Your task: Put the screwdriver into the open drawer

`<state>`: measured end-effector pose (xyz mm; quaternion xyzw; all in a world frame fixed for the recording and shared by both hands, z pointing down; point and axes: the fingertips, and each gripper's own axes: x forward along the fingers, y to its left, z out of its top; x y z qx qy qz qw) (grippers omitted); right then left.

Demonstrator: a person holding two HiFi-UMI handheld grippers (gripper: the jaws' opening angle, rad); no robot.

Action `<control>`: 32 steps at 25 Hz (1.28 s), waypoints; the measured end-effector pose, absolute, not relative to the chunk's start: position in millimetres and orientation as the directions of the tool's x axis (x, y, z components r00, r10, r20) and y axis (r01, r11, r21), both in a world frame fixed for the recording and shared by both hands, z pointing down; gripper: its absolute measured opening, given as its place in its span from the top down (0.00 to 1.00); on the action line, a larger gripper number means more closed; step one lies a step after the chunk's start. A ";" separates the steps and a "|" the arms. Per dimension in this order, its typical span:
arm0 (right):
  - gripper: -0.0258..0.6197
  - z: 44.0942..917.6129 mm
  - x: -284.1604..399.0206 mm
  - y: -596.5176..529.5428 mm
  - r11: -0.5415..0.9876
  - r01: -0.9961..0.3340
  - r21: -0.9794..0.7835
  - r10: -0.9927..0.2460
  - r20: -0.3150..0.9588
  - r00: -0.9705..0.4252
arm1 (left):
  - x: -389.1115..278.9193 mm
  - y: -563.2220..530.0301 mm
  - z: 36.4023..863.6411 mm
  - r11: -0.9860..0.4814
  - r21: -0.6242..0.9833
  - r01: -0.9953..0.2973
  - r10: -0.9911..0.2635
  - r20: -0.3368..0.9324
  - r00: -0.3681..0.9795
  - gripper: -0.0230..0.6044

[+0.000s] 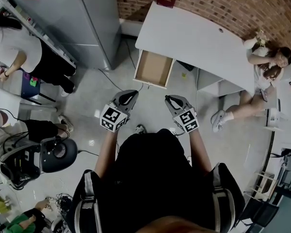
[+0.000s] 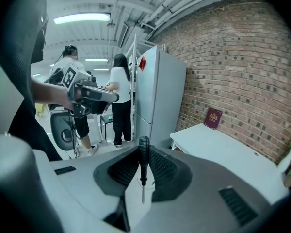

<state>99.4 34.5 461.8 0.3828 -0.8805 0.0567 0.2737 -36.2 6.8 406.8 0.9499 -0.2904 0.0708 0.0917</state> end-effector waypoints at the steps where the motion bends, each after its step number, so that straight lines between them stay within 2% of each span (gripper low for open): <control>1: 0.77 461.6 99.7 33.2 0.700 -0.706 0.110 -0.643 0.529 -0.554 | -36.5 5.4 406.3 -0.814 0.133 -0.565 -0.539 0.187 0.821 0.94; 12: 0.77 454.9 85.0 15.3 0.729 -0.674 0.120 -0.621 0.529 -0.578 | -54.2 0.3 403.9 -0.786 0.133 -0.603 -0.580 0.176 0.795 0.94; 32: 0.77 472.0 57.8 -27.3 0.839 -0.530 0.122 -0.499 0.564 -0.658 | -82.6 -25.5 404.0 -0.696 0.129 -0.707 -0.687 0.169 0.707 0.94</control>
